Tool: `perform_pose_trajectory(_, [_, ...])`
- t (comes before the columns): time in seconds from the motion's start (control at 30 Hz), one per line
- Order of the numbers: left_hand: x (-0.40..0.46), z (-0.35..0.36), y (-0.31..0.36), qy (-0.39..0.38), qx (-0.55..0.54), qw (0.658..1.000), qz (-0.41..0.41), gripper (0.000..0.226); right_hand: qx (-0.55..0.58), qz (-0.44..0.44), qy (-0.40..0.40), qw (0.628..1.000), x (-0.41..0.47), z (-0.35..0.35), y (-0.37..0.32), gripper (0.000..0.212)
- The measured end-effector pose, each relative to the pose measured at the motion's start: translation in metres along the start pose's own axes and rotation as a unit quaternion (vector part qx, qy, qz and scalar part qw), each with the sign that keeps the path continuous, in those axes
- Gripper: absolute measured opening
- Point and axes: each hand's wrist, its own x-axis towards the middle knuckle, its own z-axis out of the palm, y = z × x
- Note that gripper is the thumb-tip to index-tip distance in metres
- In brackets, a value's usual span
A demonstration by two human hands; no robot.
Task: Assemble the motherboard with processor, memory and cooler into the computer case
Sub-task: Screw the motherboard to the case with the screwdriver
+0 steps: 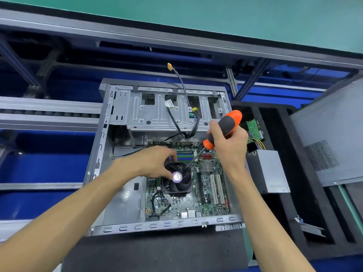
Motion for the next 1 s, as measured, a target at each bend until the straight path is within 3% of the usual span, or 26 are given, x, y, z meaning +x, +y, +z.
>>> perform_pose_trajectory(0.4, [-0.003,-0.005,-0.003,0.068,-0.055,0.996,-0.002,0.006,0.027,0.001,0.007,1.0,-0.002,-0.002,-0.009,0.055])
perform_pose_trajectory(0.73, [-0.012,-0.028,0.063,0.194,-0.177,0.961,0.087,0.011,0.087,0.001,0.082,0.993,-0.018,-0.048,-0.05,0.034])
perform_pose_trajectory(1.0, [-0.01,-0.021,0.159,0.188,-0.224,0.941,0.172,0.013,0.117,0.0,0.193,0.974,-0.031,-0.127,-0.057,0.032])
